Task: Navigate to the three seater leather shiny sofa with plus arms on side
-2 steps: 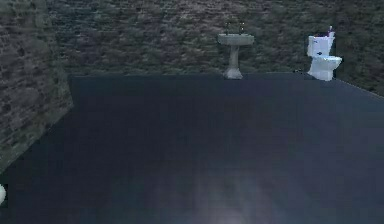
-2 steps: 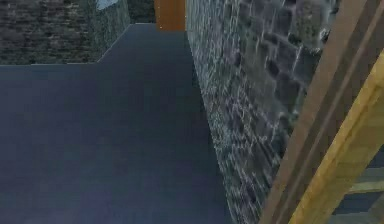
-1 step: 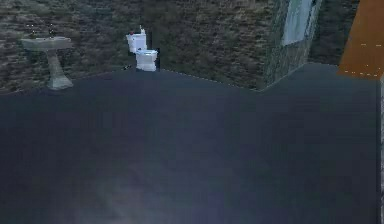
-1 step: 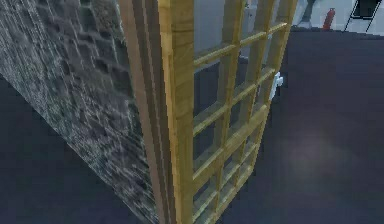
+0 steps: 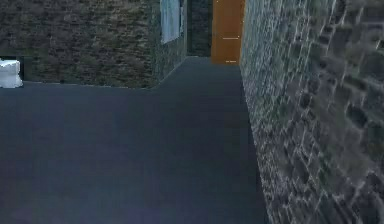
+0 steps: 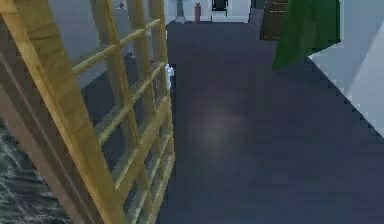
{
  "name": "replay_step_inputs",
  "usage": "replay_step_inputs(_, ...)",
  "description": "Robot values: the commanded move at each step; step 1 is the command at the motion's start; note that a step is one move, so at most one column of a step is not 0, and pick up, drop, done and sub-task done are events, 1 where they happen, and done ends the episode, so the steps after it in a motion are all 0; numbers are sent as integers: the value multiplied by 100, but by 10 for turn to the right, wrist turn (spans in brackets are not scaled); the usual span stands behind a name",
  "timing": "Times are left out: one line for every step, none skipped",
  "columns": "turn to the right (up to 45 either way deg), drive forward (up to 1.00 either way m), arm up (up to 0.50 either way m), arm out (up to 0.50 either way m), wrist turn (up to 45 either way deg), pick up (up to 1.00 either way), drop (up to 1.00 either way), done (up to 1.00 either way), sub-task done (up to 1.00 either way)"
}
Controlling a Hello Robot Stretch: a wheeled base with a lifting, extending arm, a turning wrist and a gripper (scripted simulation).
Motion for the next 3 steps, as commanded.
replay_step_inputs(0,100,0,0,0,0,0,0,0)
replay_step_inputs(0,100,0,0,0,0,0,0,0)
replay_step_inputs(0,100,0,0,0,0,0,0,0)
